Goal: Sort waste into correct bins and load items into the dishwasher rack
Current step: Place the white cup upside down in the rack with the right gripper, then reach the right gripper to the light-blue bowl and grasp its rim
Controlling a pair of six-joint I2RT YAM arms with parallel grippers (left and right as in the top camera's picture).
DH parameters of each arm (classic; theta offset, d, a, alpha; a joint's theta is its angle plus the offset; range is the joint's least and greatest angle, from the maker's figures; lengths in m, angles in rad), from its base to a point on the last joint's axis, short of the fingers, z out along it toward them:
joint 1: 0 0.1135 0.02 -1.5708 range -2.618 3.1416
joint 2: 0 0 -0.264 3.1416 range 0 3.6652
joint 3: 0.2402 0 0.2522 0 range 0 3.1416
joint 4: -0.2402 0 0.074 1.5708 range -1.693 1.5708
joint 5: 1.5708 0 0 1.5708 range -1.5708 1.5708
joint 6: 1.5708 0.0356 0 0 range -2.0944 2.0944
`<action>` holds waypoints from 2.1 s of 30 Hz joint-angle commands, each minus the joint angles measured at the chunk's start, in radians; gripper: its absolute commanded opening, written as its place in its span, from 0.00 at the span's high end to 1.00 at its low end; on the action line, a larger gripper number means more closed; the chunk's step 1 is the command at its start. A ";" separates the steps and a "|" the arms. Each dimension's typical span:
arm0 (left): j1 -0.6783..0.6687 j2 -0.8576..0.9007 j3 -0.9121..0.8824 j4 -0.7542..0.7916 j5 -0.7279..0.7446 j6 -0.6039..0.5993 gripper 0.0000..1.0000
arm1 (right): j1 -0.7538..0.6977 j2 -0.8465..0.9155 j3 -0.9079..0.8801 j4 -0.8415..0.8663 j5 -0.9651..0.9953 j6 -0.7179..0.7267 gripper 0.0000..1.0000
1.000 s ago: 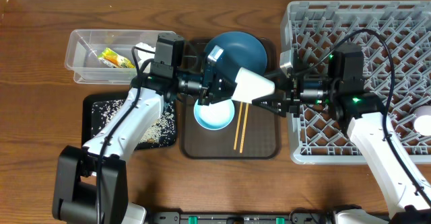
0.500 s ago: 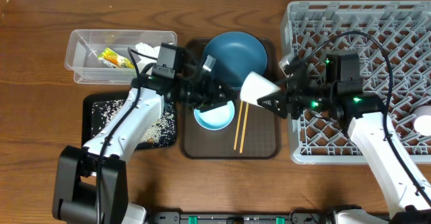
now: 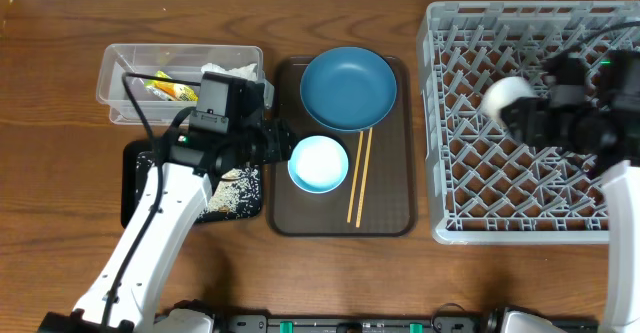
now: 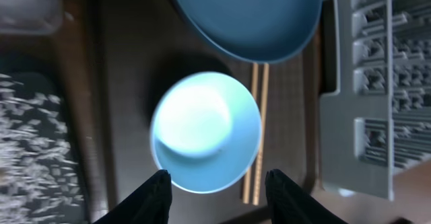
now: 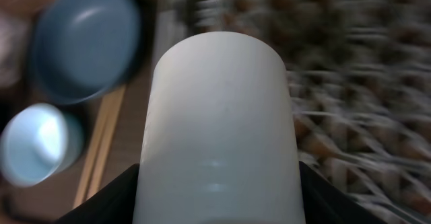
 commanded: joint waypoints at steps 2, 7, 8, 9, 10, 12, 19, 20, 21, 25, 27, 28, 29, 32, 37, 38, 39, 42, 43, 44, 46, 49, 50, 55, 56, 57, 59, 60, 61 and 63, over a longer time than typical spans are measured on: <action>0.003 0.004 0.008 -0.005 -0.079 0.027 0.52 | -0.108 0.019 0.024 -0.018 0.074 0.033 0.53; 0.003 0.006 0.008 -0.013 -0.079 0.027 0.52 | -0.225 0.087 0.024 -0.026 0.158 0.105 0.60; 0.003 0.006 0.008 -0.015 -0.079 0.027 0.52 | -0.243 0.102 0.024 -0.018 0.172 0.116 0.60; 0.003 0.006 0.008 -0.017 -0.079 0.027 0.52 | -0.258 0.117 0.024 -0.010 0.186 0.123 0.59; 0.003 0.006 0.008 -0.018 -0.079 0.027 0.52 | -0.269 0.129 0.024 -0.001 0.197 0.128 0.59; 0.003 0.006 0.008 -0.019 -0.079 0.027 0.52 | -0.286 0.154 0.024 0.009 0.239 0.142 0.60; 0.003 0.006 0.008 -0.018 -0.079 0.027 0.52 | -0.296 0.245 0.024 0.019 0.302 0.164 0.51; 0.003 0.006 0.008 -0.018 -0.080 0.027 0.52 | -0.296 0.259 0.024 0.022 0.301 0.164 0.48; 0.003 0.006 0.008 -0.018 -0.080 0.027 0.52 | -0.296 0.275 0.024 0.024 0.301 0.164 0.45; 0.003 0.006 0.008 -0.019 -0.079 0.027 0.48 | -0.295 0.327 0.024 0.026 0.274 0.163 0.16; 0.003 0.006 0.008 -0.019 -0.079 0.027 0.47 | -0.295 0.332 0.024 0.026 0.227 0.163 0.02; 0.003 0.006 0.008 -0.018 -0.080 0.027 0.47 | -0.295 0.331 0.024 0.027 0.201 0.163 0.01; 0.003 0.006 0.008 -0.018 -0.080 0.027 0.46 | -0.295 0.327 0.026 0.027 0.174 0.163 0.01; 0.003 0.006 0.008 -0.019 -0.080 0.028 0.46 | -0.295 0.305 0.045 0.016 0.116 0.163 0.01; 0.003 0.007 0.008 -0.019 -0.080 0.028 0.46 | -0.292 0.243 0.109 -0.017 0.029 0.163 0.01; 0.003 0.008 0.008 -0.019 -0.080 0.027 0.46 | -0.287 0.227 0.120 -0.022 0.016 0.163 0.01; 0.003 0.010 0.008 -0.019 -0.080 0.027 0.46 | -0.283 0.212 0.126 -0.027 0.004 0.163 0.01; 0.003 0.016 0.008 -0.020 -0.080 0.027 0.46 | -0.250 0.169 0.128 -0.042 -0.063 0.142 0.01; 0.003 0.020 0.008 -0.022 -0.080 0.028 0.46 | -0.234 0.162 0.128 -0.054 -0.086 0.128 0.01; 0.003 0.024 0.008 -0.027 -0.092 0.027 0.46 | -0.209 0.156 0.128 -0.069 -0.114 0.107 0.01; 0.003 0.030 0.008 -0.055 -0.156 0.027 0.46 | -0.151 0.153 0.128 -0.097 -0.136 0.077 0.01; 0.004 0.034 0.008 -0.116 -0.284 0.003 0.46 | -0.032 0.153 0.124 -0.121 -0.137 0.047 0.01; 0.005 0.034 0.008 -0.138 -0.325 -0.019 0.45 | 0.013 0.153 0.122 -0.120 -0.136 0.047 0.01; 0.038 0.034 0.008 -0.191 -0.370 -0.088 0.42 | 0.232 0.161 0.121 -0.058 -0.107 0.120 0.01; 0.051 0.034 0.008 -0.195 -0.370 -0.103 0.41 | 0.271 0.164 0.121 -0.041 -0.098 0.129 0.01; 0.068 0.034 0.008 -0.200 -0.370 -0.119 0.40 | 0.317 0.169 0.121 -0.021 -0.084 0.135 0.01; 0.102 0.034 0.008 -0.210 -0.370 -0.133 0.38 | 0.399 0.183 0.121 0.010 -0.045 0.152 0.01; 0.121 0.034 0.008 -0.217 -0.369 -0.136 0.38 | 0.444 0.196 0.121 0.024 -0.015 0.166 0.01; 0.138 0.034 0.008 -0.224 -0.370 -0.136 0.37 | 0.476 0.207 0.121 0.031 0.005 0.177 0.01; 0.171 0.034 0.008 -0.236 -0.369 -0.135 0.37 | 0.538 0.238 0.121 0.043 0.043 0.211 0.03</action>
